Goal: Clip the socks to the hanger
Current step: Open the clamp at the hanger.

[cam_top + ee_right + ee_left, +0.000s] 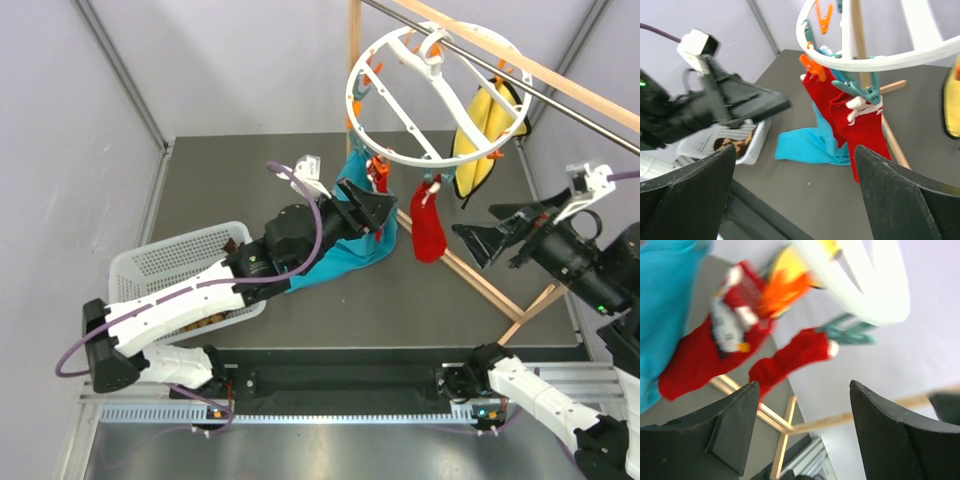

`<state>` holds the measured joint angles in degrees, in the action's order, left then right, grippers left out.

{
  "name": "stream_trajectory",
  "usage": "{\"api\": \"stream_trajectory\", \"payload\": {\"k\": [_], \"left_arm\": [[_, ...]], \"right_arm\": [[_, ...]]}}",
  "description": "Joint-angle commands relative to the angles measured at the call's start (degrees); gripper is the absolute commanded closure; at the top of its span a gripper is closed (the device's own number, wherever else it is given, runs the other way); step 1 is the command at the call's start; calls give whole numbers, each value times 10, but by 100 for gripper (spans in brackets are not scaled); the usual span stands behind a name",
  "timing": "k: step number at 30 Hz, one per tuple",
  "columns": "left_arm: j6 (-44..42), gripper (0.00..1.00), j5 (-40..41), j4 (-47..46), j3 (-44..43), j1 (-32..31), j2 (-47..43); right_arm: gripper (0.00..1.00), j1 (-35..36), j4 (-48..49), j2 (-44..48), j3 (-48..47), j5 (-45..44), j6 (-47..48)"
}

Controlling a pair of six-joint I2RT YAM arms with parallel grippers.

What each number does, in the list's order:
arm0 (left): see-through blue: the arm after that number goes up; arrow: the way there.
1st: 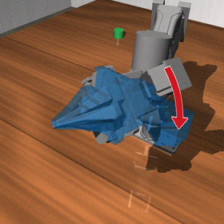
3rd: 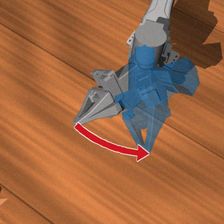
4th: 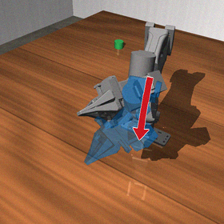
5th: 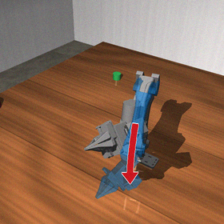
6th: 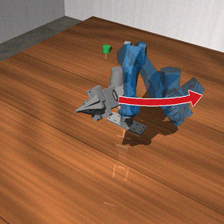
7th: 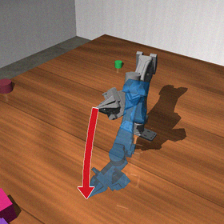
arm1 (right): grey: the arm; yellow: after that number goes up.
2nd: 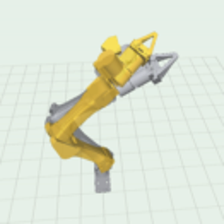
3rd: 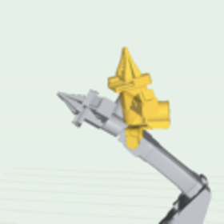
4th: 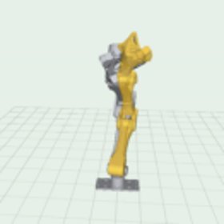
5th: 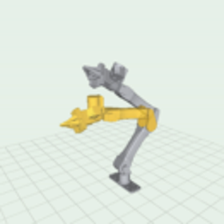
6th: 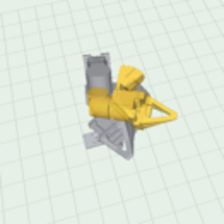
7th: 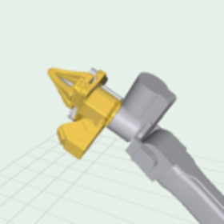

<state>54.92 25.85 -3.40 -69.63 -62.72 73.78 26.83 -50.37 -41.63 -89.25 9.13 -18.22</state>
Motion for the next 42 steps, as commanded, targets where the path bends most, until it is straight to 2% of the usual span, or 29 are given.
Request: {"api": "stream_trajectory", "payload": {"k": [1, 5, 8, 12, 15, 19, 20, 21, 23, 28, 31, 35, 38, 42], "left_arm": [[-135, 25, -133, -68, 8, -2, -43], [-217, 28, -190, -72, -19, -22, -18], [-296, 28, -144, -42, -72, -76, 30], [-384, 27, -97, -27, -148, -150, 117], [-416, 27, -91, -34, -198, -162, 186], [-427, 27, -63, -111, -202, -159, 237], [-425, 28, -59, -126, -197, -156, 251], [-419, 29, -63, -136, -192, -145, 256], [-386, 29, -94, -155, -184, -121, 272], [-323, 29, -116, -174, -169, -66, 292], [-321, 28, -101, -195, -148, -44, 291], [-301, 21, -25, -158, -123, -29, 269], [-237, 21, -39, -133, -91, 11, 240], [-213, 21, -35, -99, -67, 30, 208]], "right_arm": [[0, -2, -58, 3, -49, -69, 35], [0, -3, -90, -8, -79, -131, 43], [0, -3, -103, -21, -92, -170, 41], [0, -3, -105, -45, -115, -181, 23], [0, -4, -112, -71, -144, -195, 25], [14, -3, -74, -85, -148, -203, 62], [17, -3, -65, -87, -143, -199, 70], [25, -4, -56, -90, -133, -201, 73], [33, -3, -32, -95, -120, -202, 83], [36, -3, -19, -116, -103, -206, 83], [36, -3, -12, -129, -95, -198, 85], [36, -3, -17, -136, -87, -197, 78], [34, -3, -28, -143, -81, -180, 71], [32, -3, -20, -144, -73, -166, 64]]}}
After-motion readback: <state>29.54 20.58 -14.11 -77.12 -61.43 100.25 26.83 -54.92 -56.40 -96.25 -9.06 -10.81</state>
